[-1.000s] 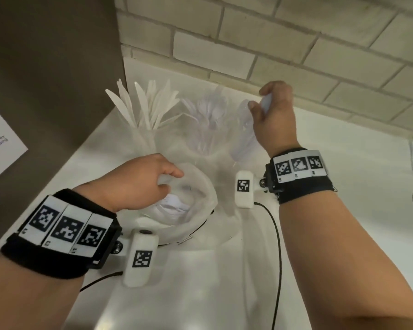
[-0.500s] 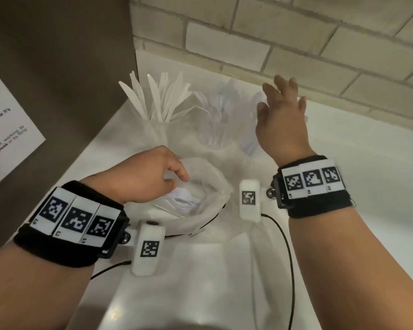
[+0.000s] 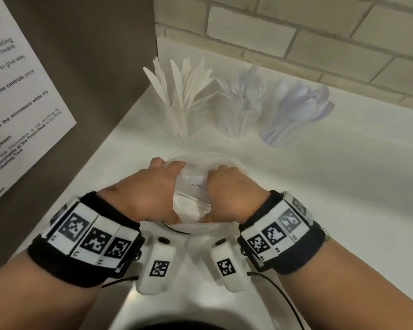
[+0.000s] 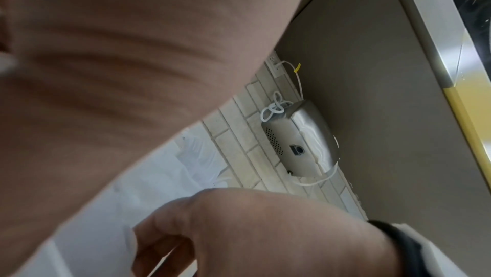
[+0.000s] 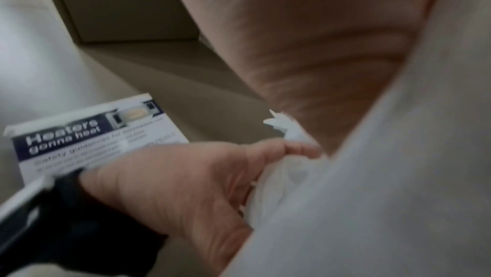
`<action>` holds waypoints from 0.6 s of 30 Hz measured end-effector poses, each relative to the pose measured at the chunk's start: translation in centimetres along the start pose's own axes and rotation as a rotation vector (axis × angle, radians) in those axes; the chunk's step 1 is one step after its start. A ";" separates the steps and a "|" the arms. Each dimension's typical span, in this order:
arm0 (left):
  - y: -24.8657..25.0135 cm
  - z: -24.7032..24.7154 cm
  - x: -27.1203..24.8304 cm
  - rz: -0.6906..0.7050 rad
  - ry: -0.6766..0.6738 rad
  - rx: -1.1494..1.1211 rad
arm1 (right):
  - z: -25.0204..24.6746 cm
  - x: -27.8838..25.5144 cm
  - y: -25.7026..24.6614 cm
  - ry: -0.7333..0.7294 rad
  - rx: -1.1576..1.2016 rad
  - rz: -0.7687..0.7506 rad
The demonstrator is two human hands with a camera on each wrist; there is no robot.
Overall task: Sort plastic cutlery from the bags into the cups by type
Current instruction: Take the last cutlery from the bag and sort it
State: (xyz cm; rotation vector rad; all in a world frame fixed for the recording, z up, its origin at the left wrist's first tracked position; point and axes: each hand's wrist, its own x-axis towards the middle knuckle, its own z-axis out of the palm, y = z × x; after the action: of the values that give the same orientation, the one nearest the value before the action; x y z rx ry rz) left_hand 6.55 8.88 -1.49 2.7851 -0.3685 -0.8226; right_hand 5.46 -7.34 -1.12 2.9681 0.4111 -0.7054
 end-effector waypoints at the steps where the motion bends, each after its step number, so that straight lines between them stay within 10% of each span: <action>1: 0.2 0.1 0.0 -0.002 -0.005 -0.001 | 0.3 0.2 -0.3 0.001 0.015 0.031; 18: 0.3 0.5 1.2 0.048 0.285 -0.352 | 0.3 1.1 1.3 0.018 0.217 0.028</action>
State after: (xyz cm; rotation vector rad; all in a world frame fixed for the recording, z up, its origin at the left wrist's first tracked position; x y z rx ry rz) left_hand 7.19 8.17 -2.41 2.5015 -0.2146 -0.4199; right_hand 6.67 -8.33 -1.85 3.1773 0.3114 -0.7663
